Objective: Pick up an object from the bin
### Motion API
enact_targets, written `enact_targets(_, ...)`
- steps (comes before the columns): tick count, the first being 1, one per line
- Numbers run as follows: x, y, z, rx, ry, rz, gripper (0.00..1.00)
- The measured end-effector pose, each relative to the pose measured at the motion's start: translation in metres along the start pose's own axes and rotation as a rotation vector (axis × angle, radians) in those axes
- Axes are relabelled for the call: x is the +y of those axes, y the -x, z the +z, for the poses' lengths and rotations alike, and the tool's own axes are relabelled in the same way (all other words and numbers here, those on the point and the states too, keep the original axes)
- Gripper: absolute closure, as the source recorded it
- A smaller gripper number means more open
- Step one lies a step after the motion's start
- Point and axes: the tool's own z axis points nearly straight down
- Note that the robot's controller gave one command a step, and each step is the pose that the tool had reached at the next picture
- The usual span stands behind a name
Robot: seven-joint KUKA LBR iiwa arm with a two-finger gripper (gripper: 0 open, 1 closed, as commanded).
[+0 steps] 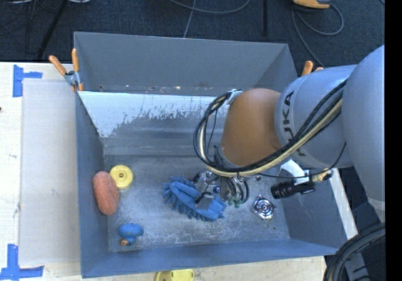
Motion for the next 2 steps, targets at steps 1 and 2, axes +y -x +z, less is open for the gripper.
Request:
enact_targets(1, -0.002, -0.006, -0.041, 0.005, -0.002, 0.009, 1.0)
enact_targets(2, 0.018, 0.042, -0.166, -0.005, 0.001, 0.032, 1.0)
